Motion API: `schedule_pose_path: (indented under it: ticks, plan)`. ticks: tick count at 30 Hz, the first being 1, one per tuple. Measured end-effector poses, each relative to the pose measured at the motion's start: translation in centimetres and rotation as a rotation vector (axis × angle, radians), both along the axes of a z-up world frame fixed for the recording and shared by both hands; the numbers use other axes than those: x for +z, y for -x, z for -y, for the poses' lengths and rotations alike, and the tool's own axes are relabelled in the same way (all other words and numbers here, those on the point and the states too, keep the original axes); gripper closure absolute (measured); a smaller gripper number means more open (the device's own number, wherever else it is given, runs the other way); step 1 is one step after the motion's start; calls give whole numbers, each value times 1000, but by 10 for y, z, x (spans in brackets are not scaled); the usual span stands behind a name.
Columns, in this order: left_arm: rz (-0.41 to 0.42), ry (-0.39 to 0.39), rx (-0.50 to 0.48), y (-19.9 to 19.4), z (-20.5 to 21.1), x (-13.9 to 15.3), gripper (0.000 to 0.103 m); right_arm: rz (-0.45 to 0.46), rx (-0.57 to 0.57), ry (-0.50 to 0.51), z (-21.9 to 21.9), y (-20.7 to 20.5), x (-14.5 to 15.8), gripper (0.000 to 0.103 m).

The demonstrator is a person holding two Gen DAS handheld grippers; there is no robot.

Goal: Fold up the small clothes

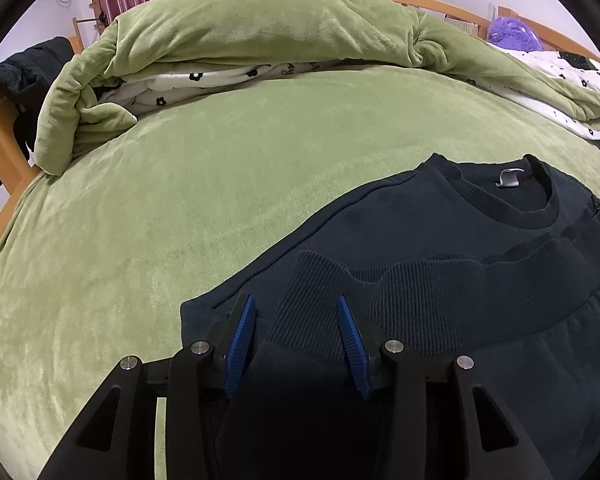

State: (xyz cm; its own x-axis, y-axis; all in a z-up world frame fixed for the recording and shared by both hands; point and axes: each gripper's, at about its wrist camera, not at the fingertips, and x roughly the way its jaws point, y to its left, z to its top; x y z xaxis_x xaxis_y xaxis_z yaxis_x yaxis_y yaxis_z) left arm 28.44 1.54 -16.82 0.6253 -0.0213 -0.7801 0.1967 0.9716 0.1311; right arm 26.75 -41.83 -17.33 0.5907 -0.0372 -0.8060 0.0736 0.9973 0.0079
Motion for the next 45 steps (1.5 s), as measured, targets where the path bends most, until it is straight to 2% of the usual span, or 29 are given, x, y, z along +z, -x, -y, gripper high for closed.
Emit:
schedule_pose_path:
  ticks: [2,5,6,7,8,10,13,16,18,20,22,23,25,27,29,31,37,43,45]
  plan:
    - [4,-1,2,0,1,0,62,-2,-1,4,-1,-3,-2,57]
    - [16,-6,5,2,1,-1,62,8,21,12,-4,-4,-4,80]
    - [23,-7,1,4,2,0,67,8,37,6,-6,-4,-4,81]
    - [31,-10,-2,5,3,0,81,18,38,32,-9,-2,-3,82]
    - [59,-36,17,8,4,3,88,28,44,46,-11,-1,-3,89]
    - [100,-8,16,14,0,12,93,81,48,57,-13,6,5,94]
    - [162,64,47,20,-13,28,93,157,38,-14,-4,13,23,95]
    - [173,85,81,18,-21,31,93,197,18,-73,3,11,37,95]
    - [137,51,98,13,-20,20,93,164,11,-30,-2,0,29,95]
    - [80,16,105,5,-17,5,93,81,10,34,-7,-15,4,95]
    - [69,-2,106,2,-15,3,93,26,-4,48,-7,-21,-14,93]
    - [72,-11,106,3,-13,4,92,35,-6,40,-5,-20,-11,92]
    - [77,-16,108,5,-12,5,90,27,-23,40,-2,-20,-10,80]
    - [87,-12,119,10,-12,10,89,22,-39,38,0,-19,-9,74]
    - [108,-12,144,14,-17,17,81,32,-53,48,-1,-13,0,73]
    - [123,-6,155,22,-20,26,65,49,-70,64,-4,-2,10,73]
    - [156,-12,152,74,-22,64,65,104,-52,72,-26,49,57,73]
    - [210,-8,169,142,-29,102,56,176,-3,114,-64,112,111,73]
    - [237,-13,183,170,-31,112,52,179,32,83,-75,132,126,73]
